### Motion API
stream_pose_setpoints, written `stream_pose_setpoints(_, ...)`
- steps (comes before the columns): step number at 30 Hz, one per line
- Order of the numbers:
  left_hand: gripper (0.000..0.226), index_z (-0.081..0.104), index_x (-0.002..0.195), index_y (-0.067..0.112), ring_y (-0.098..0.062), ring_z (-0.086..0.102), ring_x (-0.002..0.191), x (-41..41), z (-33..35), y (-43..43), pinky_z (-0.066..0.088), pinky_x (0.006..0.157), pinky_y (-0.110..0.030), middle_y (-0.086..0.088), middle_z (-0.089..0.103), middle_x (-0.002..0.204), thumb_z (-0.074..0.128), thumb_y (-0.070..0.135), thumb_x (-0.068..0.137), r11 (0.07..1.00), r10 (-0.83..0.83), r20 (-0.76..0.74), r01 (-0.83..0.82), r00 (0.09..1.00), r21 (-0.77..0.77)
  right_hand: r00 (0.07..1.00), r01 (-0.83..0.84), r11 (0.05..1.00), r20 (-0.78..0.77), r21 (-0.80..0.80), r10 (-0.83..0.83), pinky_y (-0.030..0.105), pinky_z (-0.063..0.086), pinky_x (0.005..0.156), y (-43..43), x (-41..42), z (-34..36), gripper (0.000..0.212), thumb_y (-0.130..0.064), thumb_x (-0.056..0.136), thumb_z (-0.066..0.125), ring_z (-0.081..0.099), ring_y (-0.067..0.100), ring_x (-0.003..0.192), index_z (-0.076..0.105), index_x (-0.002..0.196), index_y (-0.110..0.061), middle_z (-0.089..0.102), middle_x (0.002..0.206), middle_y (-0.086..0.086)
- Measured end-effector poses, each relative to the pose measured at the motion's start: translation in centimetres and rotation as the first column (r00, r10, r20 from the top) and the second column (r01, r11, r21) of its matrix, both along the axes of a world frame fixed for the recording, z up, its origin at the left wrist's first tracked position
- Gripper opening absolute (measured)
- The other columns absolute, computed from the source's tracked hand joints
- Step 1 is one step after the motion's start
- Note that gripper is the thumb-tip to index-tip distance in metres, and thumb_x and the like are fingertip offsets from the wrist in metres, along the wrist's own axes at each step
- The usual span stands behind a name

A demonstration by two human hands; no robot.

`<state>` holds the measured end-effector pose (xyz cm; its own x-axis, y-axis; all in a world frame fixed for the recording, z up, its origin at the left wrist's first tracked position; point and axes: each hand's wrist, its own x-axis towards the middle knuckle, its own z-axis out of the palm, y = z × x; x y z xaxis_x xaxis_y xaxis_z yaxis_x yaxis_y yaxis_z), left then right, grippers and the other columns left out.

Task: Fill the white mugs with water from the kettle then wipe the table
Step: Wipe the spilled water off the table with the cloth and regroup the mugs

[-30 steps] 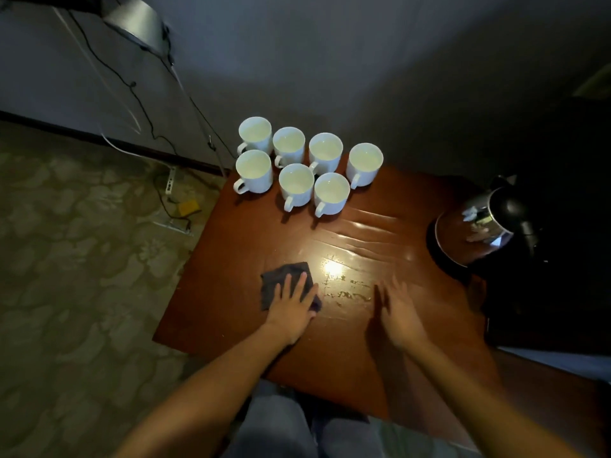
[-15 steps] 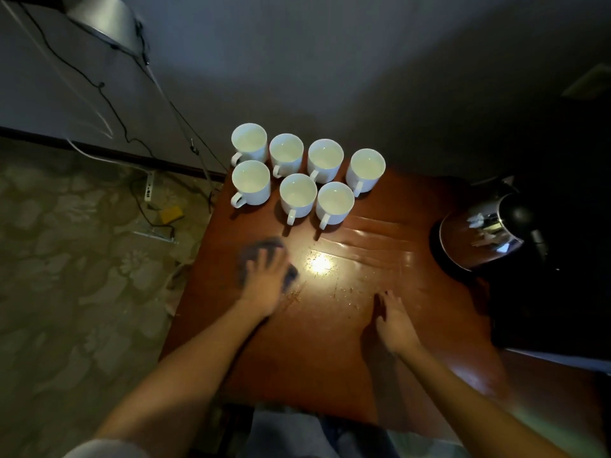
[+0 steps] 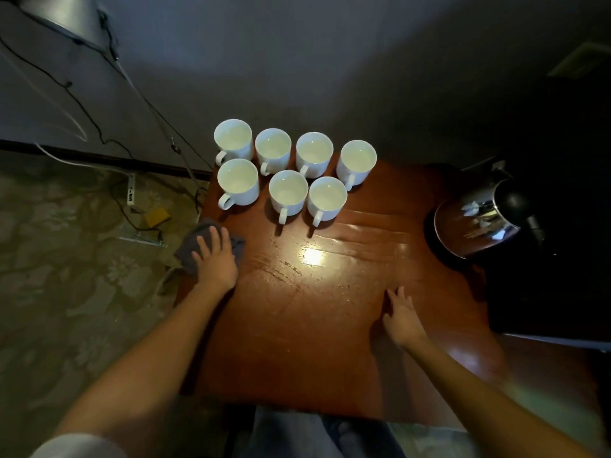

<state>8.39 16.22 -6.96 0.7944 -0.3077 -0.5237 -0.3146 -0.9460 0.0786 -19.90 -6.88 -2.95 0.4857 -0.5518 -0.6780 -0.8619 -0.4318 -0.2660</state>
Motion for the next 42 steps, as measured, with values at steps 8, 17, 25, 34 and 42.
stream_pose_setpoints(8,0.072,0.0,0.151,0.018,-0.035,-0.006,0.145,-16.7,1.4,-16.3,0.003,0.116,-0.053,-0.003,-0.006,0.16,0.045,0.02,0.095,0.64,-0.763,-0.037,0.748,0.645,-0.177,0.992,0.074,0.997,0.104,0.012,-0.074,0.036,0.012,0.116,-1.9,-2.4,0.9,0.065,-0.005,0.093,0.042,-0.003,0.029,0.146,0.013,0.15,-0.014,-0.001,0.159,0.009)
stream_pose_setpoints(17,0.047,0.05,0.133,0.014,-0.028,0.043,0.13,-12.3,2.1,-16.9,0.035,0.108,-0.034,-0.01,0.048,0.14,0.054,0.014,0.086,0.563,-0.733,0.145,0.712,0.664,-0.419,0.97,-0.182,0.977,0.146,-0.108,0.197,0.036,0.003,0.117,-2.5,-0.6,0.5,0.07,-0.016,0.095,0.044,-0.007,0.03,0.145,0.001,0.15,-0.012,-0.007,0.158,0.012)
stream_pose_setpoints(25,0.091,-0.003,0.151,0.014,-0.032,0.001,0.147,-9.5,1.7,-8.9,0.013,0.117,-0.042,-0.013,-0.002,0.159,0.052,0.051,0.088,0.844,-0.53,0.0,0.527,0.848,-0.102,0.941,-0.333,0.94,-0.094,-0.077,0.325,0.051,-0.001,0.115,-1.9,4.8,-2.6,0.064,-0.033,0.1,0.028,-0.024,0.037,0.14,-0.012,0.149,-0.021,-0.031,0.151,0.007)
stream_pose_setpoints(34,0.098,-0.005,0.151,0.019,-0.034,-0.009,0.146,-9.6,1.7,-11.5,0.019,0.115,-0.043,-0.009,-0.011,0.159,0.061,0.046,0.084,0.877,-0.479,-0.104,0.481,0.872,-0.007,0.981,-0.047,0.976,-0.196,-0.211,0.005,0.052,0.012,0.115,-7.6,-7.7,-2.1,0.063,-0.021,0.097,0.029,-0.005,0.046,0.141,-0.005,0.149,-0.01,-0.009,0.157,0.018)
stream_pose_setpoints(42,0.101,-0.007,0.151,0.02,-0.031,-0.01,0.146,-9.4,1.3,-11.8,0.021,0.115,-0.043,-0.006,-0.012,0.159,0.064,0.044,0.083,0.905,-0.423,-0.147,0.424,0.894,-0.023,0.557,-0.824,0.561,0.069,-0.078,0.828,0.05,-0.006,0.116,-2.5,6.9,-2.1,0.091,-0.006,0.084,0.057,-0.019,0.026,0.142,-0.001,0.149,-0.03,-0.018,0.157,-0.003)
